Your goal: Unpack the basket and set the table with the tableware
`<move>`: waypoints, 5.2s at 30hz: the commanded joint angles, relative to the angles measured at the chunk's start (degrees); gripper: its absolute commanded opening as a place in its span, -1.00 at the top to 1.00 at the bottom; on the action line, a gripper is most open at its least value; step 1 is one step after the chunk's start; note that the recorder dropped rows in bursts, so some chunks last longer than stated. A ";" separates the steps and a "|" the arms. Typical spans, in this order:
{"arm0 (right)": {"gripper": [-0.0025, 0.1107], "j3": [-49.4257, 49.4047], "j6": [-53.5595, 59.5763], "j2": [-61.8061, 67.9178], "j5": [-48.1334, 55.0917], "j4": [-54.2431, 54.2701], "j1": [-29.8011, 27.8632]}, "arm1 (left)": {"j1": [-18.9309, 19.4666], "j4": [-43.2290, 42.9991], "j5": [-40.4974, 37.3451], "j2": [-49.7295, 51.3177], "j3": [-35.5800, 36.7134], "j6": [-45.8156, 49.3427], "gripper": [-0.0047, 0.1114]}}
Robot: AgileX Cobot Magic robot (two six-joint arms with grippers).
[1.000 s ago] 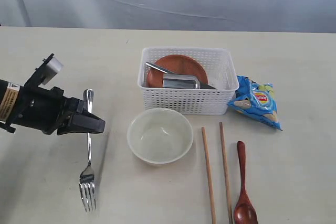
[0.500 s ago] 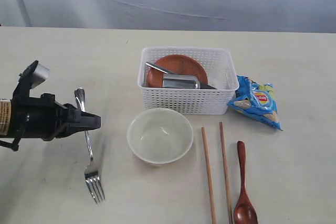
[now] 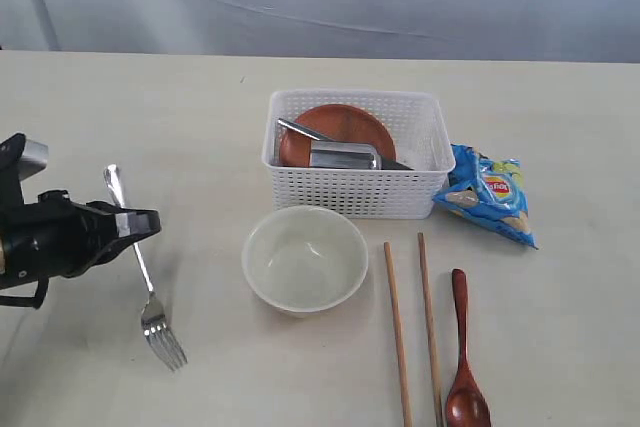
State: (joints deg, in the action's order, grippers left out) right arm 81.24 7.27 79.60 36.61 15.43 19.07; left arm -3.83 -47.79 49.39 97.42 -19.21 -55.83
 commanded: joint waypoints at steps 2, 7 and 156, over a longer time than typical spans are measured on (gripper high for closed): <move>-0.05 -0.11 -0.13 0.16 -0.26 -0.13 -0.22 | 1.80 -14.08 8.62 -0.25 -2.16 -10.02 0.92; -0.05 -0.11 -0.13 0.16 -0.26 -0.13 -0.22 | 1.95 -24.60 9.98 -5.10 -6.50 -24.56 0.92; -0.05 -0.11 -0.13 0.16 -0.26 -0.13 -0.22 | -9.71 -52.16 -30.60 -3.01 -58.56 -1.95 0.04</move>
State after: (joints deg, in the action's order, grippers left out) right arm 81.24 7.27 79.60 36.61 15.53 19.07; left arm -12.87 -100.00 28.76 91.97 -76.04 -58.92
